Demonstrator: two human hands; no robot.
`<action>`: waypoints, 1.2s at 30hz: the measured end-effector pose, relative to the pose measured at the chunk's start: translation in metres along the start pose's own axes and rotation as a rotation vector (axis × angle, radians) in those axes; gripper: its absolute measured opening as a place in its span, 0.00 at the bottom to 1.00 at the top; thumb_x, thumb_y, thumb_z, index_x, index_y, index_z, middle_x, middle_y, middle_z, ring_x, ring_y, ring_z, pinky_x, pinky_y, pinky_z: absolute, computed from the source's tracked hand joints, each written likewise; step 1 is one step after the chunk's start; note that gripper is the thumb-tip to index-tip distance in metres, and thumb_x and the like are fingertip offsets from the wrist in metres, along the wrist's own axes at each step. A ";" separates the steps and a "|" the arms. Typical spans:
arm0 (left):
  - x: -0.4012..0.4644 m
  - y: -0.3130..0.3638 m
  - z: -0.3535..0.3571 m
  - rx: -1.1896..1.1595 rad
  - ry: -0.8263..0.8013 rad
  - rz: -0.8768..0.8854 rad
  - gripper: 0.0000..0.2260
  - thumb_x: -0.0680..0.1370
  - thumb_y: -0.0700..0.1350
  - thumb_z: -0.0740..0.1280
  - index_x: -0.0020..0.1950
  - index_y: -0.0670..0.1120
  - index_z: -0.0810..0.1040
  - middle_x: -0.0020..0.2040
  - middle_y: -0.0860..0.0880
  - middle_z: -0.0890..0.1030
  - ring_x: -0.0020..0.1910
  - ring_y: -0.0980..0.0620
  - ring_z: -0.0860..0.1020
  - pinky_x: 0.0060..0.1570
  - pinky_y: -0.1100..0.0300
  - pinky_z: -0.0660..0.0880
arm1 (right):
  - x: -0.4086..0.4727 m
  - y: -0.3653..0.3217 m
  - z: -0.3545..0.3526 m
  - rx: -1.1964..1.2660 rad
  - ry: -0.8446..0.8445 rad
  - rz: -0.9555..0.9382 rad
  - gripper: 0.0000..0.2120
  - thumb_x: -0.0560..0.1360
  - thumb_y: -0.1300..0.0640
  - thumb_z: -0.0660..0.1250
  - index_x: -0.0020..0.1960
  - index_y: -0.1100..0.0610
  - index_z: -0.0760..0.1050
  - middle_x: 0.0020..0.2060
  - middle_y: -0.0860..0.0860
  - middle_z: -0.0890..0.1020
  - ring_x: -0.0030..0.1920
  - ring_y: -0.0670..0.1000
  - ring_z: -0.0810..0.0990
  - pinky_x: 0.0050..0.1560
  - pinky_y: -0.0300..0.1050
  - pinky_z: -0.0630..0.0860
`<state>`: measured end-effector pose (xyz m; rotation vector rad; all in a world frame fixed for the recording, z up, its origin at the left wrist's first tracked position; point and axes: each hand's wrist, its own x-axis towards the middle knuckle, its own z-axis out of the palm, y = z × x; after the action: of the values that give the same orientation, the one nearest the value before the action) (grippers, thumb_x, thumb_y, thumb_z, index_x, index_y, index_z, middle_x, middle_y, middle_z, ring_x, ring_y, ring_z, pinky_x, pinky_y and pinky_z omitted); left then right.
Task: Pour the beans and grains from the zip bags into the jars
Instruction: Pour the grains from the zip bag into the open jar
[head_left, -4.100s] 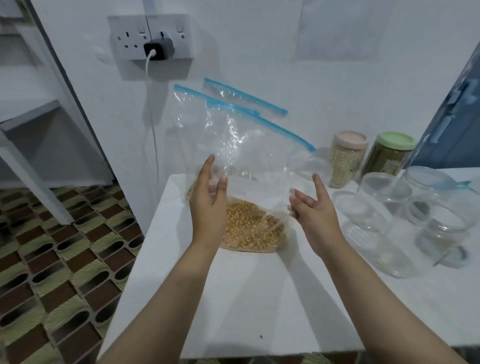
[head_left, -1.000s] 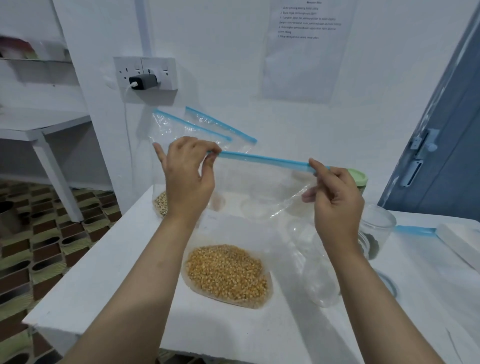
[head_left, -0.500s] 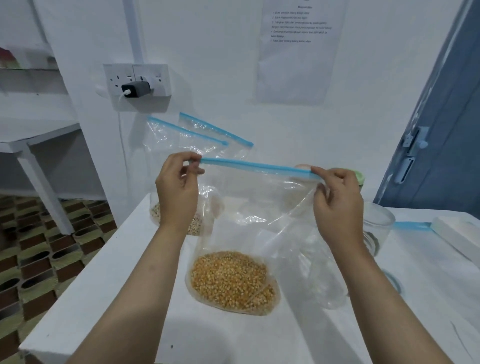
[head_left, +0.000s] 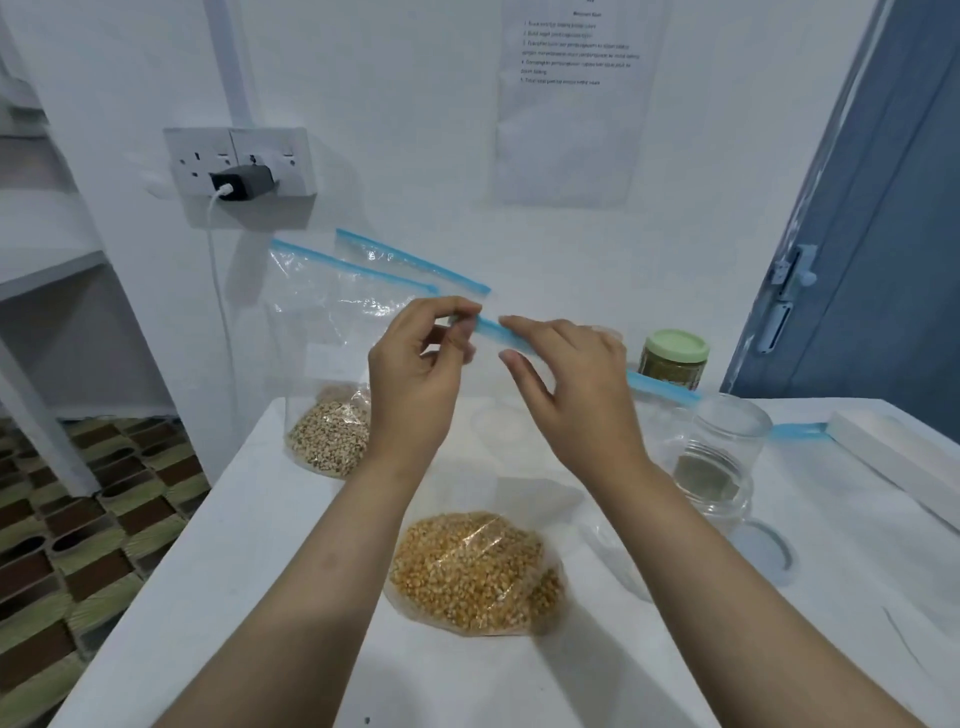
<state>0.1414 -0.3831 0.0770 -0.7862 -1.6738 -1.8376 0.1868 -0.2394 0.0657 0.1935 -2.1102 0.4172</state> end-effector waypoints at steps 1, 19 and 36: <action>-0.002 -0.001 -0.001 -0.022 0.003 -0.021 0.09 0.81 0.40 0.67 0.53 0.54 0.78 0.49 0.55 0.81 0.41 0.55 0.81 0.46 0.60 0.79 | 0.003 -0.003 0.003 0.047 0.006 0.000 0.14 0.81 0.52 0.64 0.63 0.54 0.80 0.46 0.49 0.80 0.45 0.53 0.79 0.49 0.56 0.75; -0.096 -0.094 -0.046 0.153 -0.169 -0.292 0.24 0.82 0.34 0.62 0.65 0.63 0.75 0.48 0.55 0.81 0.47 0.59 0.78 0.51 0.71 0.72 | 0.012 0.007 0.008 0.104 0.048 0.078 0.14 0.80 0.57 0.65 0.64 0.55 0.80 0.39 0.53 0.81 0.42 0.55 0.77 0.42 0.43 0.68; 0.018 -0.048 -0.080 0.083 0.026 -0.070 0.24 0.82 0.32 0.59 0.65 0.59 0.76 0.43 0.53 0.82 0.43 0.54 0.76 0.54 0.61 0.75 | 0.042 -0.036 -0.016 0.367 0.319 0.124 0.16 0.80 0.63 0.65 0.67 0.58 0.77 0.38 0.52 0.78 0.40 0.49 0.75 0.46 0.33 0.69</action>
<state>0.0888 -0.4586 0.0519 -0.6741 -1.7689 -1.8041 0.1870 -0.2655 0.1167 0.1942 -1.7244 0.8527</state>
